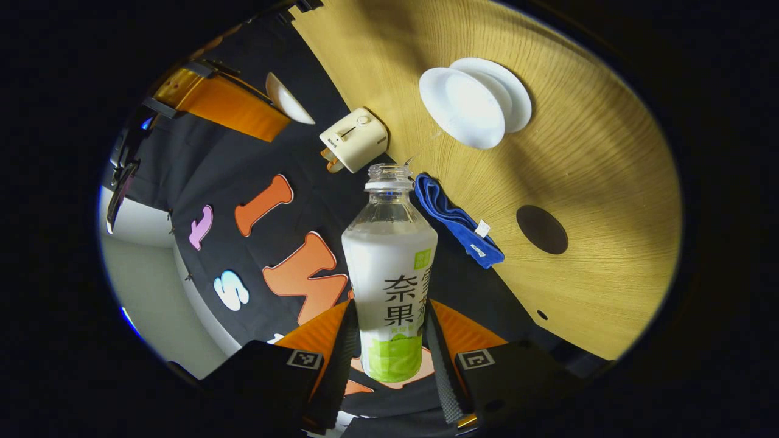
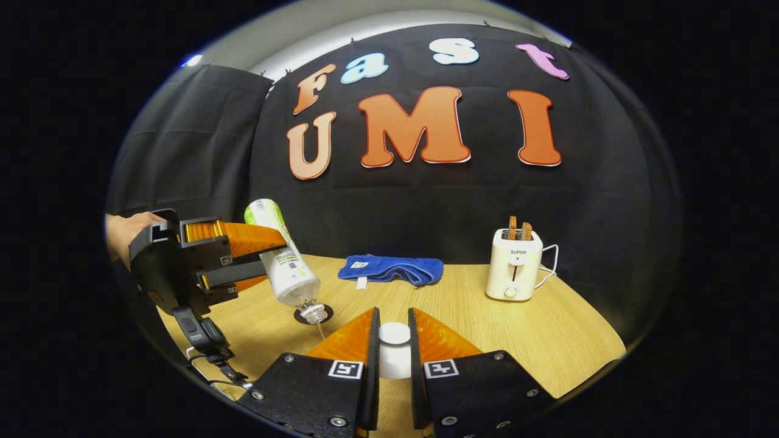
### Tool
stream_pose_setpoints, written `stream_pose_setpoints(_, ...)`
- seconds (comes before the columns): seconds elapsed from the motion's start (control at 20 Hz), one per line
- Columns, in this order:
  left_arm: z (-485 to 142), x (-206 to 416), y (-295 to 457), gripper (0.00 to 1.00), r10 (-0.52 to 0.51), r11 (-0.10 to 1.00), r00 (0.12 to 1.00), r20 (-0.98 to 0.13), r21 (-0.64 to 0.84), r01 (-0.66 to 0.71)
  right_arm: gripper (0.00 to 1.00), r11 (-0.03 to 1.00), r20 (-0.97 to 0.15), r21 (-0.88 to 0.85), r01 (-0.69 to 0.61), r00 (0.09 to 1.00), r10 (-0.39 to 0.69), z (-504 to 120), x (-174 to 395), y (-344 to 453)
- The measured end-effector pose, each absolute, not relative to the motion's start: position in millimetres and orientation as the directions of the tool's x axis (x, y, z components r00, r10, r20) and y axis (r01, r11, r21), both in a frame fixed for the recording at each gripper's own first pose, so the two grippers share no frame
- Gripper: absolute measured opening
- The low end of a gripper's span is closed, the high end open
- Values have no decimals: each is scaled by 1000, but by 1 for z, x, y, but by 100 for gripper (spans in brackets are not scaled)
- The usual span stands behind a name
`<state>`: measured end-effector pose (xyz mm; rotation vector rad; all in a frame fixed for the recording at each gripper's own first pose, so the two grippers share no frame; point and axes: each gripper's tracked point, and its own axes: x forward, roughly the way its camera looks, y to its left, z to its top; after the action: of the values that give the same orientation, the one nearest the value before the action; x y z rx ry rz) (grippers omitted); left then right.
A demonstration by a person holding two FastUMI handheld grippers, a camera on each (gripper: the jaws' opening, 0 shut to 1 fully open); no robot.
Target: Open the teacup lid with one hand, grasp the water bottle and pour water into the teacup with the other hand; after pouring, place the water bottle on the coaster and then close the teacup lid.
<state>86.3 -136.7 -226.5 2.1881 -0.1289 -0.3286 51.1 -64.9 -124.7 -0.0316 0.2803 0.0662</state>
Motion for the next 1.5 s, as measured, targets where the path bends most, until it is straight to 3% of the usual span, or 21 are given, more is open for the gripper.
stream_pose_setpoints(0.15, -229, 89, -135, 65, -207, -559, 956, -208, 827, 59, 22, 997, -276, -21, -71, 959, 62, -124, 51, -65)
stream_pose_setpoints(0.4, -227, 89, -130, 65, -231, -351, 958, -169, 933, 80, 22, 998, -264, 11, -65, 962, 65, -120, 51, -71)
stream_pose_setpoints(0.6, -224, 86, -131, 66, -267, -106, 956, -121, 990, 95, 22, 999, -256, 23, -47, 965, 51, -119, 50, -81)
stream_pose_setpoints(0.9, -198, 95, -102, 63, -222, 244, 974, 31, 970, 24, 22, 999, -247, 25, -26, 969, 31, -111, 52, -90)
stream_pose_setpoints(1.1, -197, 117, -77, 65, -125, 562, 990, 70, 827, 12, 22, 999, -243, 26, -32, 969, 37, -109, 55, -84)
stream_pose_setpoints(1.2, -197, 115, -69, 61, -87, 706, 994, 63, 708, 17, 22, 999, -243, 24, -46, 969, 50, -109, 56, -77)
stream_pose_setpoints(1.25, -197, 113, -69, 65, -74, 757, 995, 64, 653, 14, 22, 998, -243, 26, -53, 968, 58, -110, 58, -73)
stream_pose_setpoints(1.5, -210, 117, -56, 65, -19, 922, 999, 41, 387, 1, 22, 996, -243, 20, -83, 966, 85, -111, 64, -56)
